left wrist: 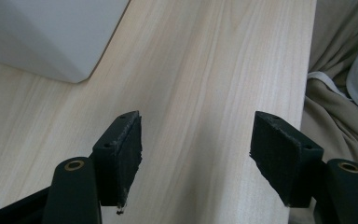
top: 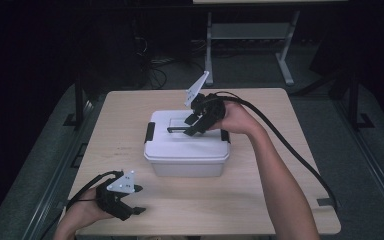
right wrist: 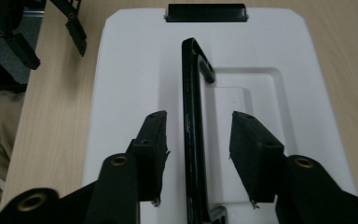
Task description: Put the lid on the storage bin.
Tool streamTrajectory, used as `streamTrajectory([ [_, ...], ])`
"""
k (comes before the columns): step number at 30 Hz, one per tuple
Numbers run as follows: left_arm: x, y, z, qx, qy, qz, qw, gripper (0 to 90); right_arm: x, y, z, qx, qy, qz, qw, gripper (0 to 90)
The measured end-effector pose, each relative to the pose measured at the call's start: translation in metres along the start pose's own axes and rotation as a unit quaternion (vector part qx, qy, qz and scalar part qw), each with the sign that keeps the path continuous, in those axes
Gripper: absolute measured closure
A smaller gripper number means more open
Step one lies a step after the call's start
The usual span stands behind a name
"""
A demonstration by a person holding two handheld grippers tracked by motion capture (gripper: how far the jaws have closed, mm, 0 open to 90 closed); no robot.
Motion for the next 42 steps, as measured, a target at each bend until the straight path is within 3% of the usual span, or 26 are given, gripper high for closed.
streamTrajectory([
  [12, 0.001, 0.003, 0.003, 0.001, -0.007, 0.004, 1.0000, 33.4, 0.003, 0.005, 0.016, 0.005, 0.018, -0.003, 0.9998, 51.6],
  [18, 0.001, 0.003, 0.006, -0.001, -0.012, 0.003, 0.9999, 33.4, 0.002, 0.019, 0.025, 0.011, 0.025, -0.014, 0.9995, 50.2],
  [20, 0.001, 0.003, 0.005, -0.001, -0.012, 0.004, 0.9999, 33.4, 0.003, 0.022, 0.031, -0.002, 0.028, -0.013, 0.9995, 50.0],
  [24, 0.001, 0.004, 0.003, 0.004, -0.008, 0.005, 0.9999, 32.9, 0.001, 0.029, 0.039, 0.005, 0.038, -0.019, 0.9991, 48.7],
  [26, 0.001, 0.005, 0.002, 0.006, -0.007, 0.005, 1.0000, 32.8, 0.002, 0.031, 0.044, -0.007, 0.038, -0.022, 0.9990, 48.7],
  [36, 0.000, 0.004, 0.000, 0.010, -0.005, 0.004, 0.9999, 32.8, -0.003, 0.054, 0.053, -0.003, 0.048, -0.041, 0.9980, 47.8],
  [42, 0.000, 0.003, 0.000, 0.010, -0.007, 0.003, 0.9999, 32.7, 0.000, 0.056, 0.059, -0.002, 0.051, -0.040, 0.9979, 47.3],
])
Point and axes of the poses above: each handheld gripper's, and its own axes: z roughly backward along the jaws, y roughly out of its underside, x roughly to its left, the point moved 7 cm from there along -z, roughly forward along the jaws, and after that the axes turned 15 degrees about -z, right-handed, at the moved point
